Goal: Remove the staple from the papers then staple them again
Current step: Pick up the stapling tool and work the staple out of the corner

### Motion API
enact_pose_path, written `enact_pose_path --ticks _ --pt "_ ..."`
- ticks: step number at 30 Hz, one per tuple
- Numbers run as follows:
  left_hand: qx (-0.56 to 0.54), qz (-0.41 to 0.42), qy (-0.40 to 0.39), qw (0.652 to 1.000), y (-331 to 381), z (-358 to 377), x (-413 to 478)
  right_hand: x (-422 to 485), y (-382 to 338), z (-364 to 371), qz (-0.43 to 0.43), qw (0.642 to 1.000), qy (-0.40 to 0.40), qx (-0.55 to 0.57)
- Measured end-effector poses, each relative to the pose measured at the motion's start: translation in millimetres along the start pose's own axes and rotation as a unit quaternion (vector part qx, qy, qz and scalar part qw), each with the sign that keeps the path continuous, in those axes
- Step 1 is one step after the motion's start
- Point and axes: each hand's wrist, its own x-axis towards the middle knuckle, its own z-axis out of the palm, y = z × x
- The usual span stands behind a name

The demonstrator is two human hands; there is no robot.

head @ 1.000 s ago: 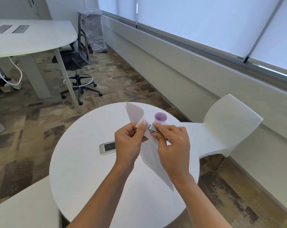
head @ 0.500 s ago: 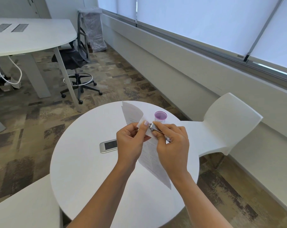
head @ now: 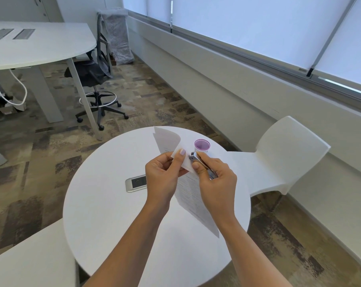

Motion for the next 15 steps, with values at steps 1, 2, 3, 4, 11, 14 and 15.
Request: enact_pose_path --ticks 1,2,3,4,11,14,15 --pt "0.0 -0.007 0.003 1.0 0.1 -0.6 0.7 -0.7 0.4 -0.5 -0.007 1.0 0.003 -0.01" --pt "-0.001 -0.014 0.004 1.0 0.4 -0.9 1.2 -0.8 0.6 -1.3 -0.014 1.0 0.006 -0.018" --pt "-0.004 -0.021 0.004 1.0 0.6 -1.2 1.6 -1.0 0.6 -2.2 -0.024 0.999 0.007 -0.025" --pt "-0.01 -0.027 0.002 1.0 1.1 -1.6 1.7 -1.0 0.1 -2.3 -0.036 0.999 0.007 -0.033" --pt "-0.026 -0.024 0.007 0.999 -1.5 -2.3 3.0 -2.2 -0.1 1.1 -0.088 0.991 0.027 -0.1" --pt "-0.028 -0.018 0.012 0.999 -2.9 -2.1 3.1 -2.7 -0.6 2.6 -0.082 0.991 0.03 -0.101" --pt "-0.031 -0.02 0.013 0.999 -3.6 -2.0 3.3 -3.1 -1.2 2.7 -0.08 0.991 0.032 -0.102"
